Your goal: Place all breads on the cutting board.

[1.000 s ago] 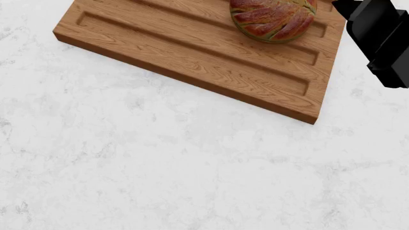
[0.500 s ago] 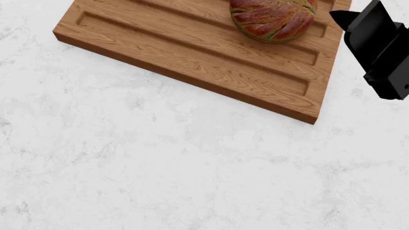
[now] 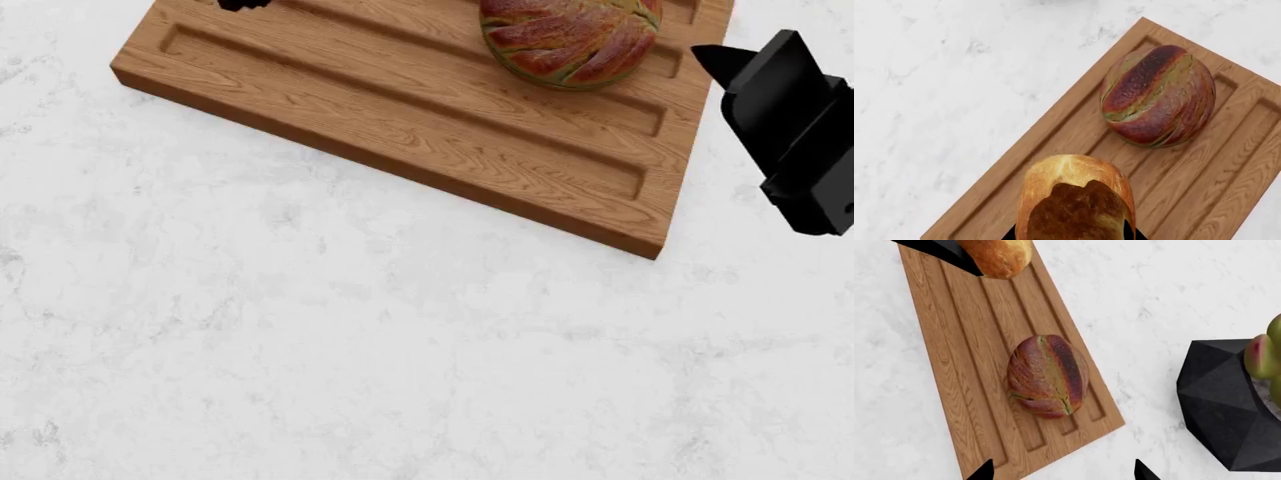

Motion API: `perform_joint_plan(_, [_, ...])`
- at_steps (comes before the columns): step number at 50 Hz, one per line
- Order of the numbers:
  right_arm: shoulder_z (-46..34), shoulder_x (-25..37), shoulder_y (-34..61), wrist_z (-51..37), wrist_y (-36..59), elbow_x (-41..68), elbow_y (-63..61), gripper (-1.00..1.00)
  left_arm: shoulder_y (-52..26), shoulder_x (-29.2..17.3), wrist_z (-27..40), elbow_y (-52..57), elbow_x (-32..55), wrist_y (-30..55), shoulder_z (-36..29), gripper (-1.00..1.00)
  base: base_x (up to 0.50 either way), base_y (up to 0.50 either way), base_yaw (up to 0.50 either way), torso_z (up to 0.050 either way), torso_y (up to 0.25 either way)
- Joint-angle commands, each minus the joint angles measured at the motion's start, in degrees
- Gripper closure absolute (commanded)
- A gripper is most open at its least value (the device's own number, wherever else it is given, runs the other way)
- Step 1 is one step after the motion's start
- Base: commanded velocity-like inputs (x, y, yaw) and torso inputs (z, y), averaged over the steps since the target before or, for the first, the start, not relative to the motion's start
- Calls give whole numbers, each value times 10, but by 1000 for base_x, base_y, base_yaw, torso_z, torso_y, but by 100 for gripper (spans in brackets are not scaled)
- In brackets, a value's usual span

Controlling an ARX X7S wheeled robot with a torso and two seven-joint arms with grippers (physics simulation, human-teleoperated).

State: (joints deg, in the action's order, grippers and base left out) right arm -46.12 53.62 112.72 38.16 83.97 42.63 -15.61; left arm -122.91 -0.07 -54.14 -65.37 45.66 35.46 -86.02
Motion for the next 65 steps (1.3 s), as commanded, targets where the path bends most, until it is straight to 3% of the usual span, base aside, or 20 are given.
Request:
perform_joint_plan(1, [12,6,2,-12,18,18,-16,-100,16,1,9,4,-2,17,2,100,0,0,0,0,0])
perform_joint_plan(14, [-3,13,9,-10,8,17,-12,-100,43,1,9,-1,-14,11,5,100,0,0,0,0,0])
perform_joint_plan(15, [-3,13,10,-11,7,17,-11,-100,42,1,9,-2,-12,11,6,-100,0,0,0,0,0])
perform_joint_plan(37, [-22,9,24,-3,-10,8,10,-100,8,1,-5,-15,2,8,11,-100,0,0,0,0,0])
perform_joint_plan(56, [-19,9,28,-5,-29,5,24,-100,-27,0,-52,-96,-28,-18,39,-100,0,0,0,0,0])
perform_joint_plan(65, [-16,-1,11,-13,-51,3,39,-100,-44,-50,-46,-48,-48,14,77,-100,0,0,0,0,0])
